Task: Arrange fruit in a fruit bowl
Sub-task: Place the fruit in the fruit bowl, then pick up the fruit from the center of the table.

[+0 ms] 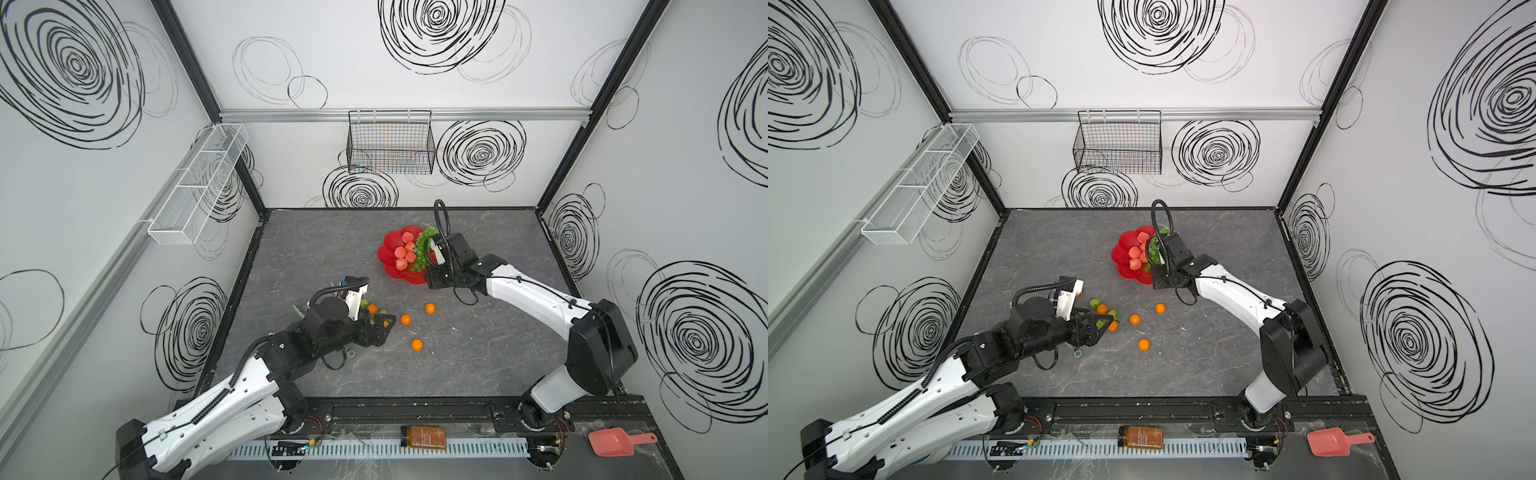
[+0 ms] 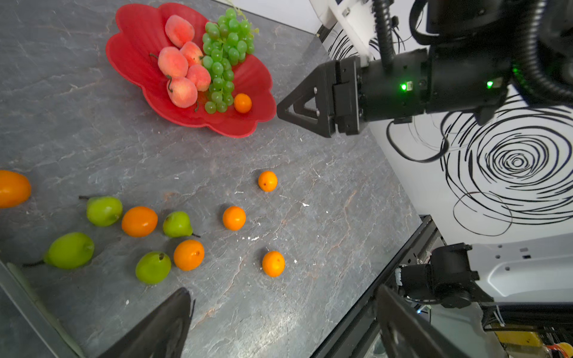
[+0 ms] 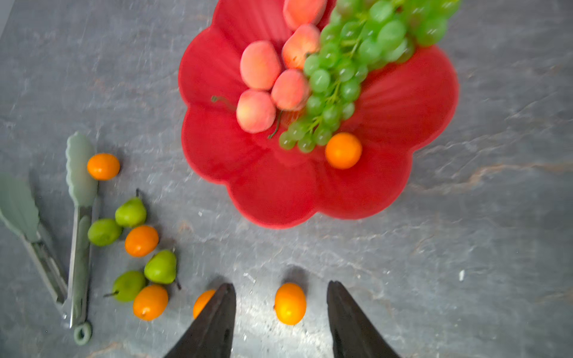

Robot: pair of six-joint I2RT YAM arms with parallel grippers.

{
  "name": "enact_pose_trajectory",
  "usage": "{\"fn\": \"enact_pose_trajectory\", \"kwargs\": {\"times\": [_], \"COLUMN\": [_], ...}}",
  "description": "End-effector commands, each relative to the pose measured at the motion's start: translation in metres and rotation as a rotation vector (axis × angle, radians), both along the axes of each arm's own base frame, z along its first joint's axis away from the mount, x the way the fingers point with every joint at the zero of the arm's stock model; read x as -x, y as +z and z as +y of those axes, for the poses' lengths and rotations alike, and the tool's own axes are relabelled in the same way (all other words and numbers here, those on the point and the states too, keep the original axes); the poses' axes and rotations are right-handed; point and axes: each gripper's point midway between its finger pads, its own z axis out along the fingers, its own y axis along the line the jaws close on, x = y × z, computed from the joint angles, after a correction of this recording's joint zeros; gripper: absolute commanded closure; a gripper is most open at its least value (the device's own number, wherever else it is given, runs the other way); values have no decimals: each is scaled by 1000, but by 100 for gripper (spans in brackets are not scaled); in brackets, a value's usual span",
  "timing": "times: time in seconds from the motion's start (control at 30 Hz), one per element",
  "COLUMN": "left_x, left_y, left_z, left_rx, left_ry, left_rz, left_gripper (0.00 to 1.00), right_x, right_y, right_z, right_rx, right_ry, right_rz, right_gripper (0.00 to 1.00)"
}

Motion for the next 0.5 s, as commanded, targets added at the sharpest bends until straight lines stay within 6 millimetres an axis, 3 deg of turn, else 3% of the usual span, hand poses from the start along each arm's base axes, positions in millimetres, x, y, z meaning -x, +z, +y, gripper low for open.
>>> {"fn": "enact_pose_trajectory", "kwargs": {"times": [0.0, 0.23, 0.47], "left_x": [6, 23, 21], "left_y": [-10, -36, -43], "left_z": [1, -13, -24], "left_rx": [17, 51, 92], "left_ry": [37, 12, -11], "left_rz": [27, 71, 102], "left_gripper": [4, 4, 4], "right_x": [15, 50, 52], "right_y": [-5, -28, -49], "right_z": [-5, -5, -4], "right_rx": [-1, -5, 32], "right_ry": [-41, -49, -47], "right_rz": [3, 51, 99], "right_gripper": [51, 50, 49]}}
